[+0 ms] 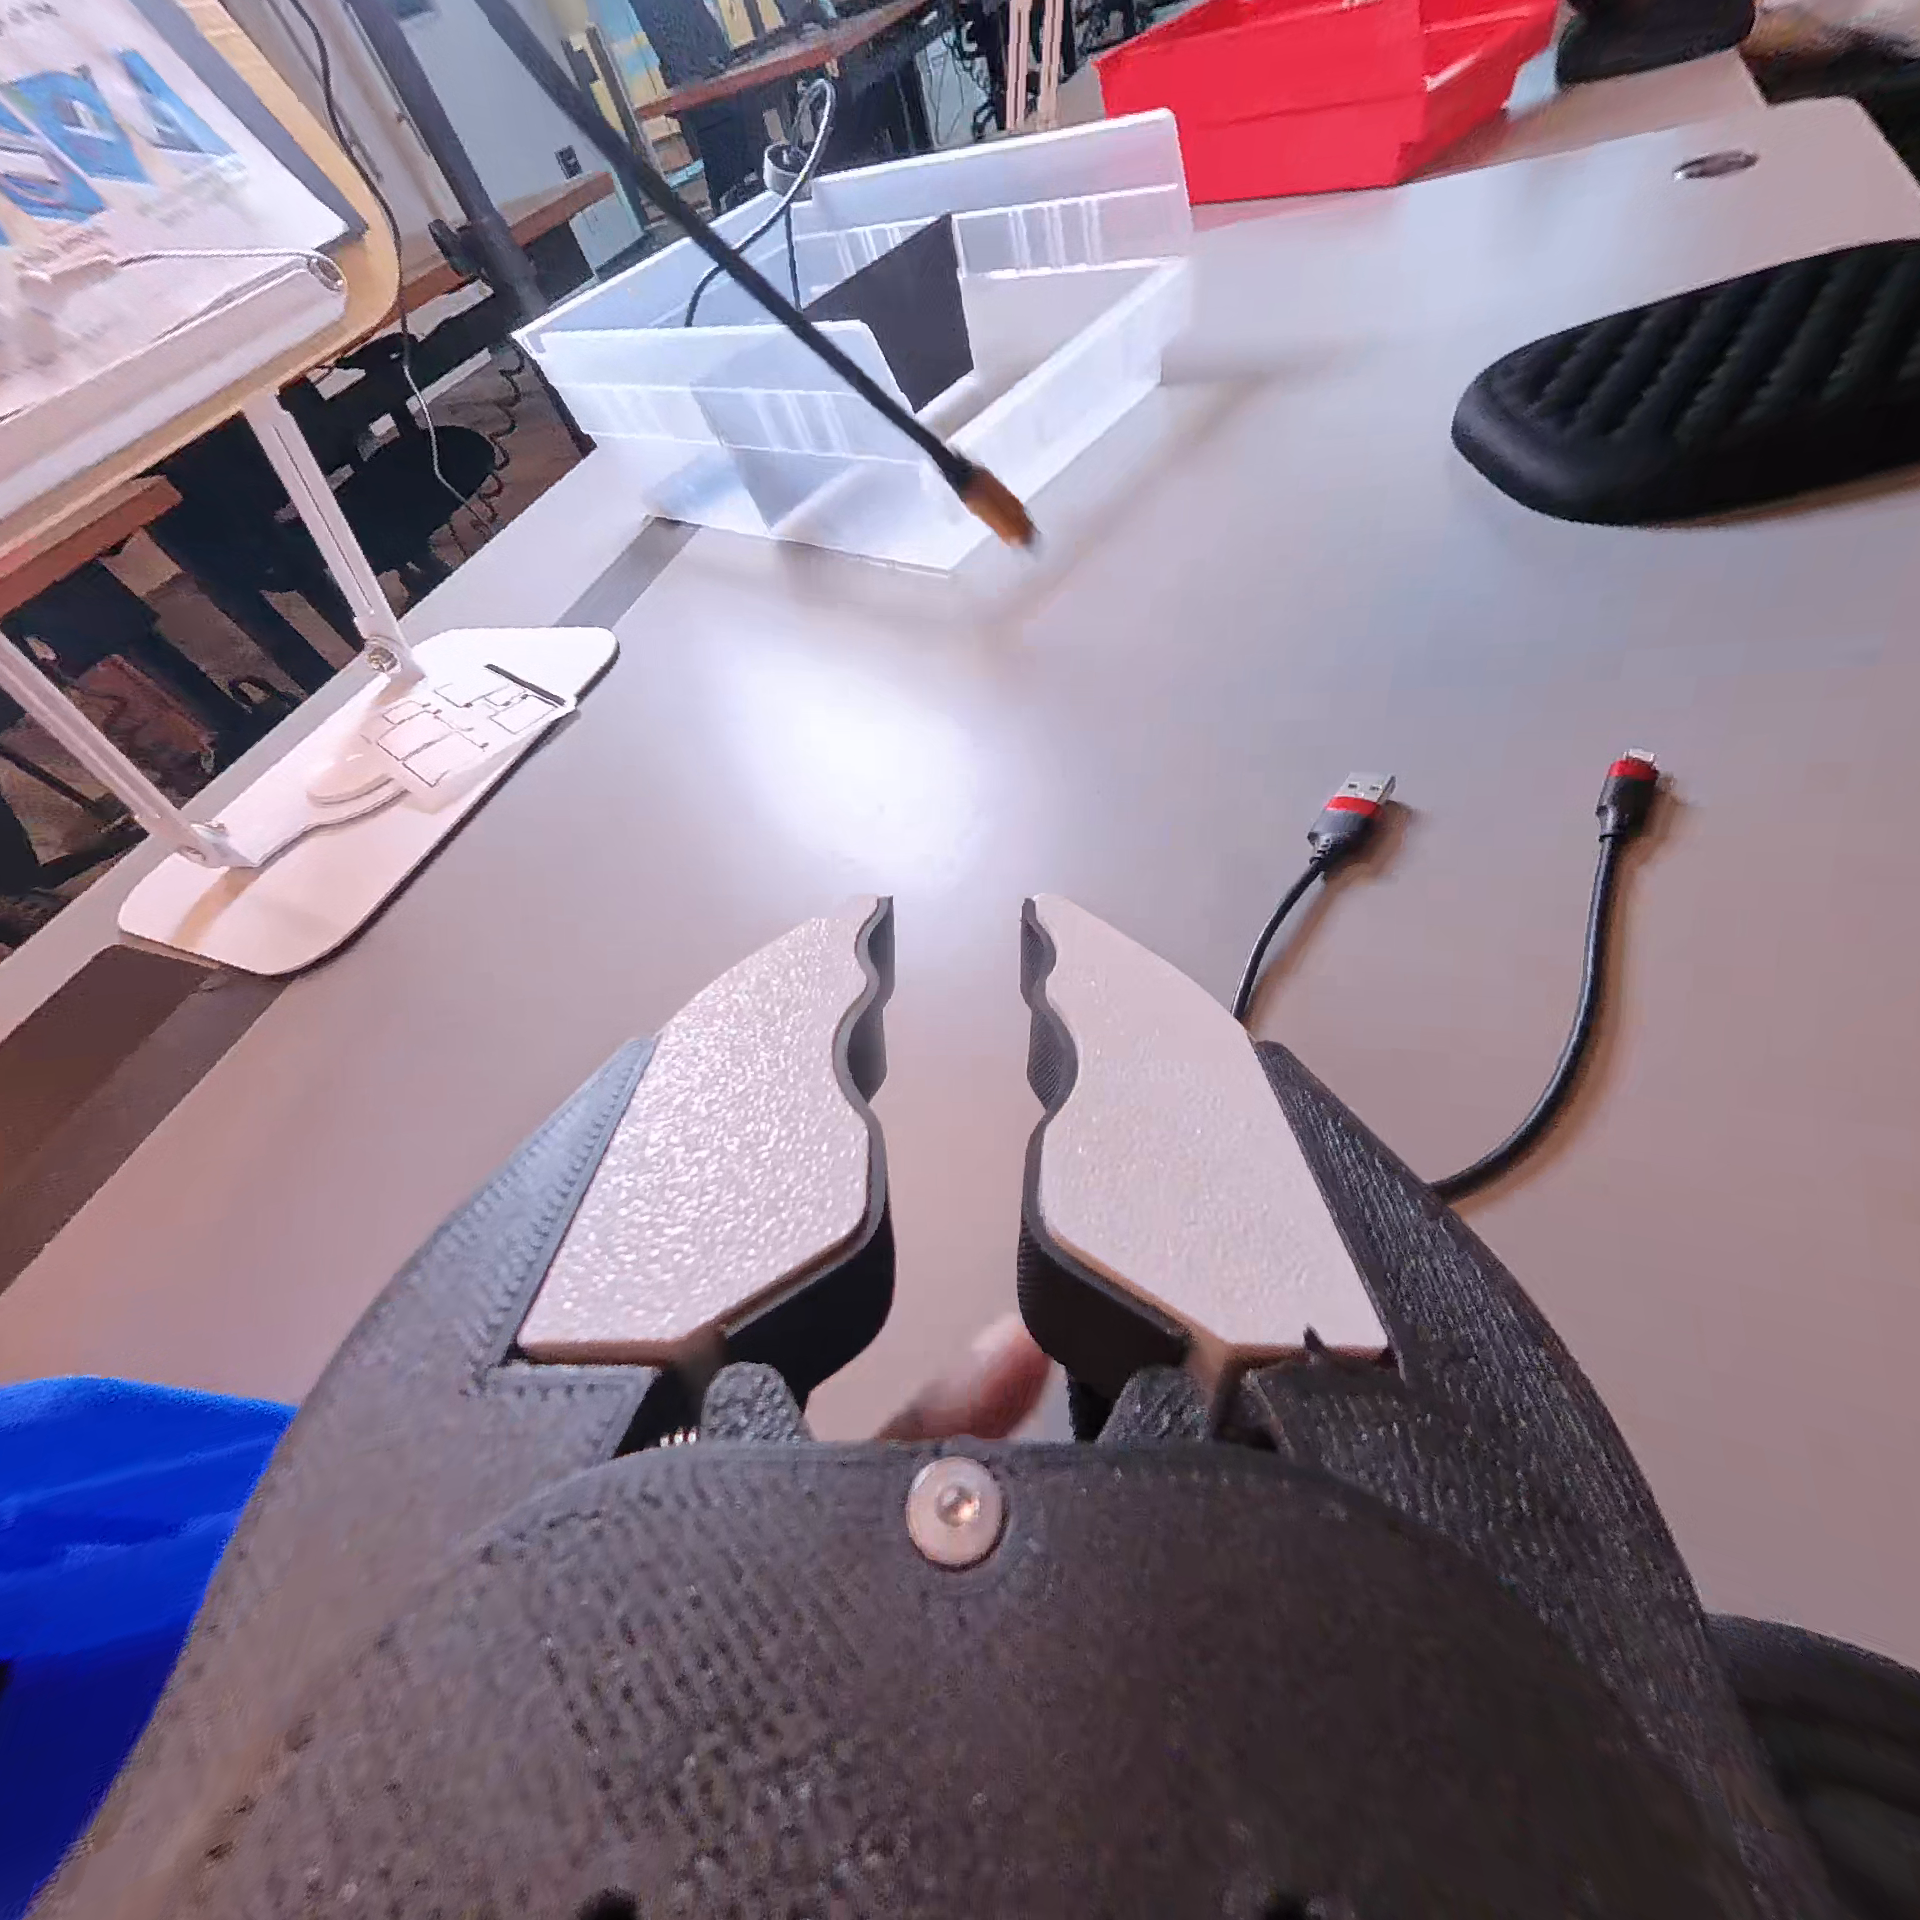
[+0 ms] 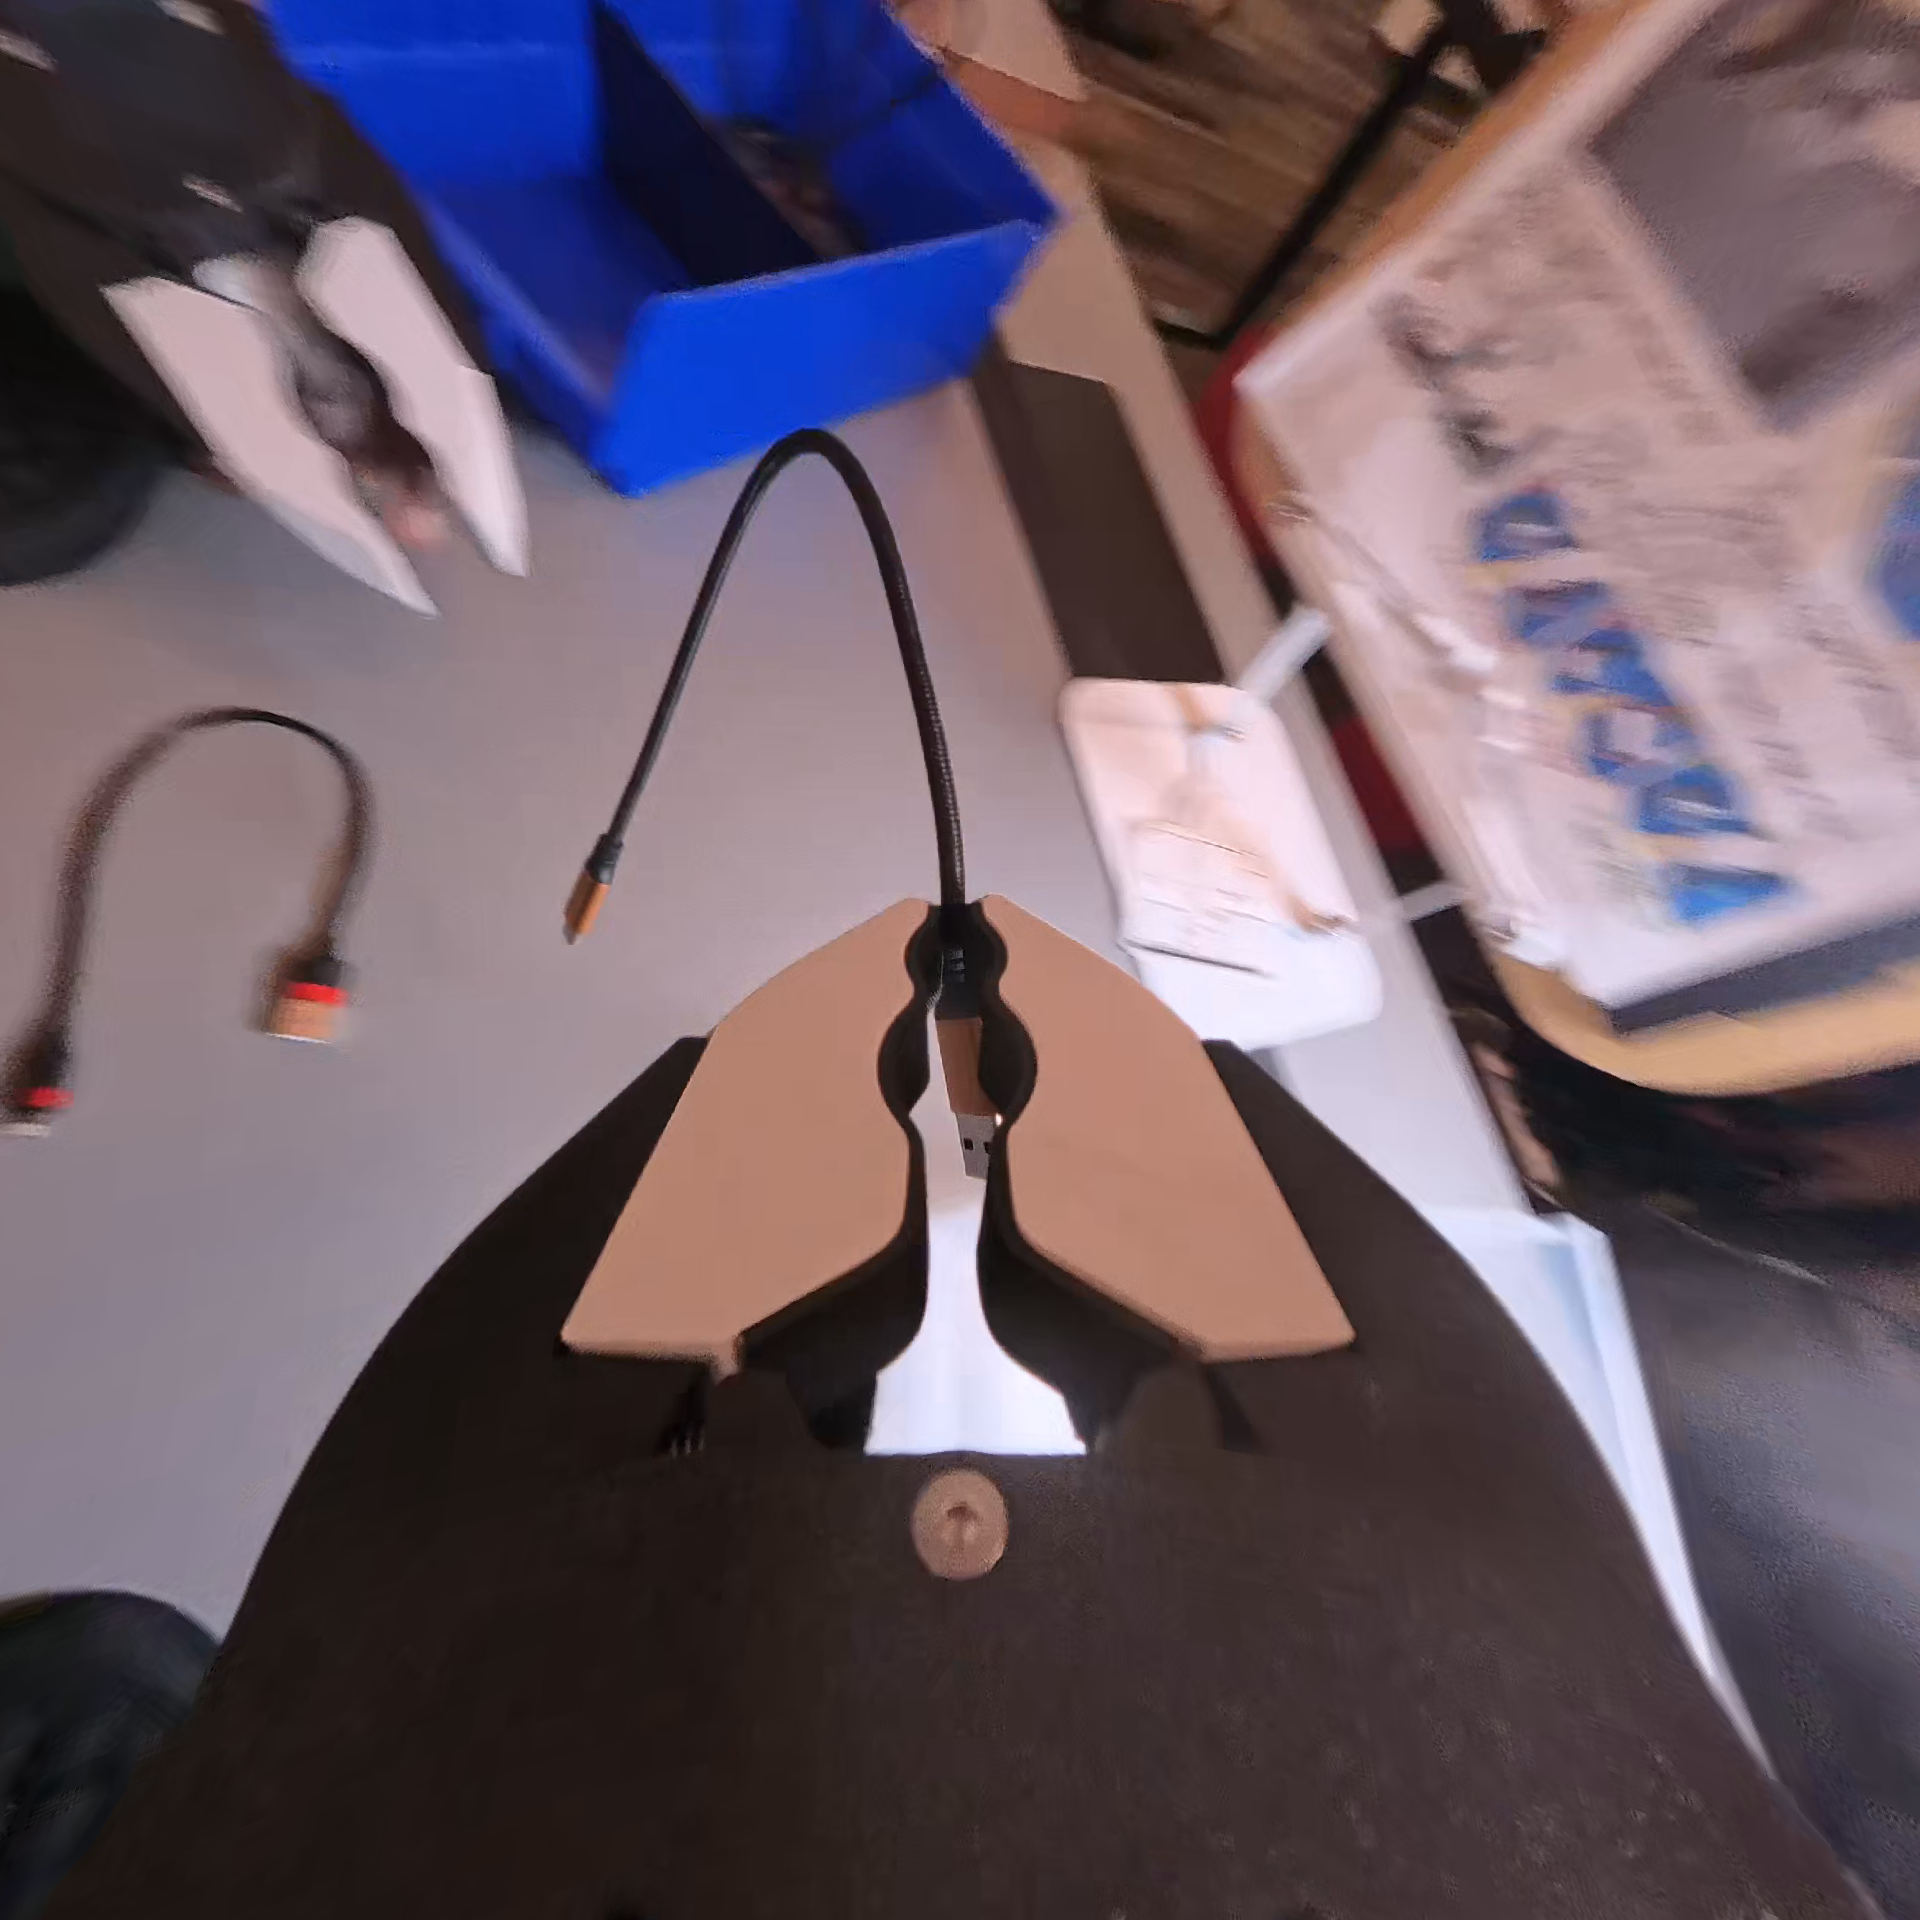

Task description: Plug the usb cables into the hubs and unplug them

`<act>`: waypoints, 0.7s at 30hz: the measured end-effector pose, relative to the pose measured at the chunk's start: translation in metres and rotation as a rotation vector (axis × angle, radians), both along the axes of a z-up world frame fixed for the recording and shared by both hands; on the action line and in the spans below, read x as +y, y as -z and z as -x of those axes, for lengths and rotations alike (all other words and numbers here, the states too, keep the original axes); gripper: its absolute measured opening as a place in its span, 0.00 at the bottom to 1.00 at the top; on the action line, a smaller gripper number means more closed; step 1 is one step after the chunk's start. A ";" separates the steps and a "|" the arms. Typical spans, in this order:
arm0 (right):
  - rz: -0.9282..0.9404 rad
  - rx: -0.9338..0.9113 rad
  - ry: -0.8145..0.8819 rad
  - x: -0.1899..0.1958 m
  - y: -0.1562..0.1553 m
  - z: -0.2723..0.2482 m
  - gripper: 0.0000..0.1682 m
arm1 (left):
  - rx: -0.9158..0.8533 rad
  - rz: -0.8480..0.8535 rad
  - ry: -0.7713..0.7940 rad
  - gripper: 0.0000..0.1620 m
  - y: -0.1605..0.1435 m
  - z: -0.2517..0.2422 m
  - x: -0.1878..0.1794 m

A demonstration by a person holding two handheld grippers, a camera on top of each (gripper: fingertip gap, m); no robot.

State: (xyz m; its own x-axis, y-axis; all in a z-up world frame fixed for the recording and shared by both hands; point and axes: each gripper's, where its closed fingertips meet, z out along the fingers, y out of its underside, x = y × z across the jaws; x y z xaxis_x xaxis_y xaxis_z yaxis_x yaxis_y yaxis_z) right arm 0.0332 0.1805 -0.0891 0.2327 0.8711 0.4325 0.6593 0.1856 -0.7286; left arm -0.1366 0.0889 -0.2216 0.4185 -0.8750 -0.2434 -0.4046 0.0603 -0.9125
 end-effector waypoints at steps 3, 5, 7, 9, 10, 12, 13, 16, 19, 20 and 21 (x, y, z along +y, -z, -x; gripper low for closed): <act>-0.165 -0.110 0.198 0.053 -0.031 -0.057 0.03 | -0.005 -0.003 -0.005 0.13 -0.001 0.000 0.000; -0.295 -0.256 0.340 0.092 -0.039 -0.100 0.03 | -0.006 -0.003 -0.007 0.12 -0.002 0.000 0.000; -0.355 -0.364 0.453 0.125 -0.036 -0.138 0.03 | -0.013 -0.003 -0.011 0.12 -0.003 0.001 0.000; -0.389 -0.465 0.542 0.154 -0.027 -0.172 0.02 | -0.019 -0.001 -0.015 0.11 -0.004 0.001 0.000; -0.413 -0.525 0.584 0.168 -0.022 -0.187 0.03 | -0.021 0.004 -0.015 0.11 -0.004 0.001 0.000; -0.441 -0.594 0.653 0.188 -0.012 -0.211 0.03 | -0.019 0.011 -0.016 0.11 -0.002 0.001 0.001; -0.430 -0.584 0.674 0.195 -0.009 -0.217 0.03 | -0.017 0.014 -0.017 0.11 -0.001 0.002 0.001; -0.427 -0.501 0.689 0.199 -0.014 -0.220 0.03 | -0.012 0.025 -0.020 0.10 0.003 0.003 0.003; -0.447 -0.456 0.676 0.187 -0.031 -0.217 0.03 | -0.011 0.039 -0.026 0.10 0.007 0.004 0.006; -0.436 -0.456 0.657 0.180 -0.033 -0.216 0.03 | -0.010 0.045 -0.027 0.10 0.008 0.005 0.006; -0.421 -0.458 0.633 0.171 -0.035 -0.213 0.03 | -0.007 0.049 -0.028 0.10 0.010 0.005 0.007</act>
State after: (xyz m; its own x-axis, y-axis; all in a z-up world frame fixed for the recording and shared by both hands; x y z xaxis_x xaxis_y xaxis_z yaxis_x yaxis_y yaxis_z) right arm 0.2467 0.3515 -0.0545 0.3424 0.3855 0.8568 0.9393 -0.1195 -0.3216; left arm -0.1414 0.0956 -0.2315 0.4445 -0.8738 -0.1971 -0.3990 0.0039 -0.9169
